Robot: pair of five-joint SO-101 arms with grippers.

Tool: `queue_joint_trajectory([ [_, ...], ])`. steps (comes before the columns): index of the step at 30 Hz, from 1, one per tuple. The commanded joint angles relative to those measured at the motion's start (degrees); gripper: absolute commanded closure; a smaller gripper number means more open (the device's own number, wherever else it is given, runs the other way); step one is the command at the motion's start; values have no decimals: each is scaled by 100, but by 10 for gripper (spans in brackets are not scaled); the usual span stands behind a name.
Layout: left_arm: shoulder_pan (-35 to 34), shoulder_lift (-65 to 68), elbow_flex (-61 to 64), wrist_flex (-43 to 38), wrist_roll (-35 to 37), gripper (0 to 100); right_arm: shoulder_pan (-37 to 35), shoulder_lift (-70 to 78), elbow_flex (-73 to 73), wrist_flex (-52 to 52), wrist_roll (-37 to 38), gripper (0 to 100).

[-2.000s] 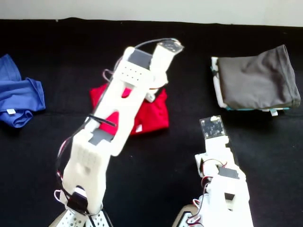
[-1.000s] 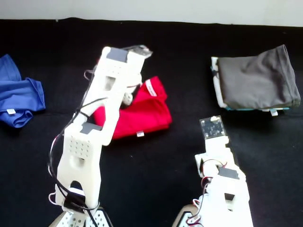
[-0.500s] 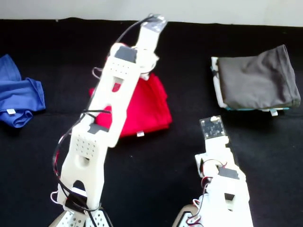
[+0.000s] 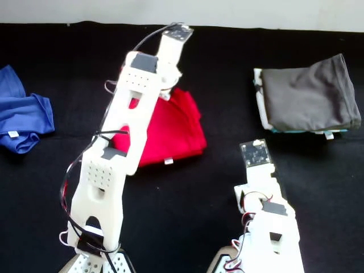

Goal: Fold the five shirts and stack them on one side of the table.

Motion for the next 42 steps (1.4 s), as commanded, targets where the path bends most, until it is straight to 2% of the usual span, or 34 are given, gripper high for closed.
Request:
queue_joint_trajectory([
  [1,101,215,-259,-35,18,991,31,-22,48,-136,53,991],
  [8,716,567,-330,-888,35,991,31,-22,48,-136,53,991],
  [15,1226,620,-1332,-993,18,991,31,-22,48,-136,53,991],
  [19,1121,567,-1596,-941,18,991,31,-22,48,-136,53,991],
  [21,910,567,-1859,-615,18,991,31,-22,48,-136,53,991],
  [26,418,620,-2431,782,9,991,31,-22,40,-136,53,991],
  [31,163,646,-2026,905,9,991,31,-22,40,-136,53,991],
  [42,884,1895,-1780,-888,9,991,31,-22,40,-136,53,991],
])
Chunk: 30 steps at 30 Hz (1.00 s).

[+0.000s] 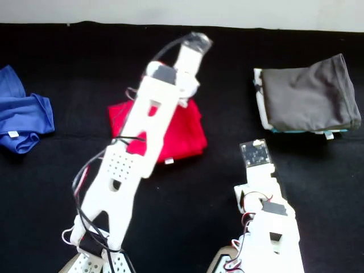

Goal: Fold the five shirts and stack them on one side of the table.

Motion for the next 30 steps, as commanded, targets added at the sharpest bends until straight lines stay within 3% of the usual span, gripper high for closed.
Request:
queue_joint_trajectory([
  [1,303,57,-40,-527,0,991,31,-22,40,-119,53,991],
  [8,312,-576,-40,-378,9,991,31,-22,40,-119,53,991],
  [20,655,-1411,4,2831,26,991,31,-22,48,-189,53,991],
  [30,1587,-1393,822,2602,35,991,31,-22,48,-189,53,991],
])
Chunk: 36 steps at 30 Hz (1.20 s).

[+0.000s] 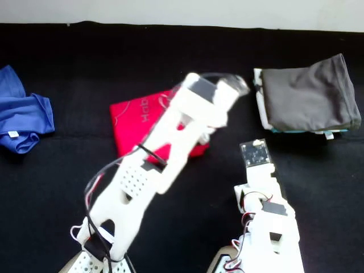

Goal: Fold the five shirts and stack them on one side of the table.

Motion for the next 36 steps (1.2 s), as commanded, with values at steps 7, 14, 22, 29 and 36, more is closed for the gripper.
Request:
queue_joint_trajectory([
  [7,136,-400,48,-844,44,991,31,-22,40,-154,53,991],
  [14,40,-699,-567,-334,53,991,31,-22,40,-154,53,991],
  [22,-989,-1956,-875,88,53,991,31,-22,40,-154,53,991],
  [29,-1982,-4084,2431,53,53,991,31,-22,40,-154,53,991],
  [36,-2123,-5393,6695,-1618,18,991,31,-22,40,-154,53,991],
])
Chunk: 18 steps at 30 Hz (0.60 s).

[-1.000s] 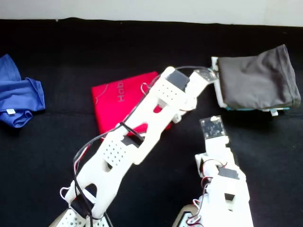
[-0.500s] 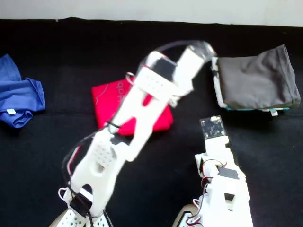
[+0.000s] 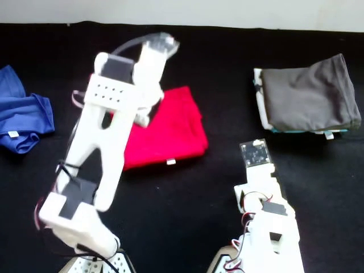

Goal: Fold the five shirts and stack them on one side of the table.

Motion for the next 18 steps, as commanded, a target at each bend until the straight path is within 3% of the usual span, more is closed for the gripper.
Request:
queue_joint_trajectory([
  [1,-57,-699,2246,-1204,18,991,31,-22,40,-154,53,991],
  [5,-66,-1051,3732,-2593,0,991,31,-22,40,-154,53,991],
  [8,-66,-1095,4180,-3112,0,991,31,-22,40,-154,53,991],
  [18,-13,-1165,4462,-3191,0,991,22,-22,40,-154,53,991],
])
